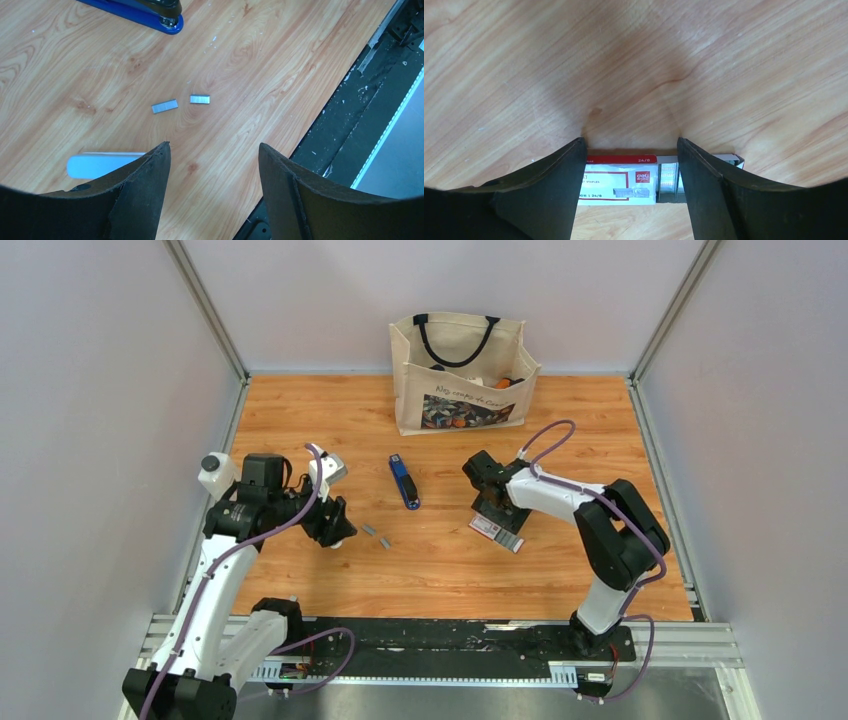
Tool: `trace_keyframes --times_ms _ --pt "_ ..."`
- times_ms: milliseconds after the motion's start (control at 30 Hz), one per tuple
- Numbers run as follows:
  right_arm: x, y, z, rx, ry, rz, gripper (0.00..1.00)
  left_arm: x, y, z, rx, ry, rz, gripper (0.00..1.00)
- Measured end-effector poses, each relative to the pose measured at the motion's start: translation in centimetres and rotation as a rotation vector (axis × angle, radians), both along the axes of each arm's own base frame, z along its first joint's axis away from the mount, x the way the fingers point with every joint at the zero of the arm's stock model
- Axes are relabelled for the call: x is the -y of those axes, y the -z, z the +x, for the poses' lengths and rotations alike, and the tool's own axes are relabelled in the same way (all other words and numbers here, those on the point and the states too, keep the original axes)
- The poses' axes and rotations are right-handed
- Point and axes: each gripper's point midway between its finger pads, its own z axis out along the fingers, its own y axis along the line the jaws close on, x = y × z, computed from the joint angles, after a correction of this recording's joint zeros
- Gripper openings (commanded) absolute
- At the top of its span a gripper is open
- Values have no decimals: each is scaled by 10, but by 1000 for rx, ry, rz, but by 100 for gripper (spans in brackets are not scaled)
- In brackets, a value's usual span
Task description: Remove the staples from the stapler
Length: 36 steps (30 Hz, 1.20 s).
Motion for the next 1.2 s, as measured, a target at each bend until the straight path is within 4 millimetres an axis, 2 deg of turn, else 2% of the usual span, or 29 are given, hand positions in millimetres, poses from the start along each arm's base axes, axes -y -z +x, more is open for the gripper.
trace_keyframes --times_ms 133,233,400,467,567,667,833,1200 --pt "-1 -1 -2 -1 0 -3 79 0 0 0 3 2 2 73" --pt "5 -2 0 -9 8 -7 81 0 0 0 5 3 3 73" --pt "34 -22 10 31 60 23 83 0 1 0 6 6 4 73" --pt "46 -29 9 52 79 42 84 0 1 -1 5 6 4 73" --pt "64 -28 -3 59 110 70 85 0 1 -1 5 6 4 73" --pt "72 -16 -23 18 111 91 85 0 2 -1 5 6 4 73" --pt "70 -2 -45 -36 101 132 86 0 2 0 1 5 4 73" --pt "50 -6 -30 13 110 237 86 2 1 -2 -10 11 -13 73"
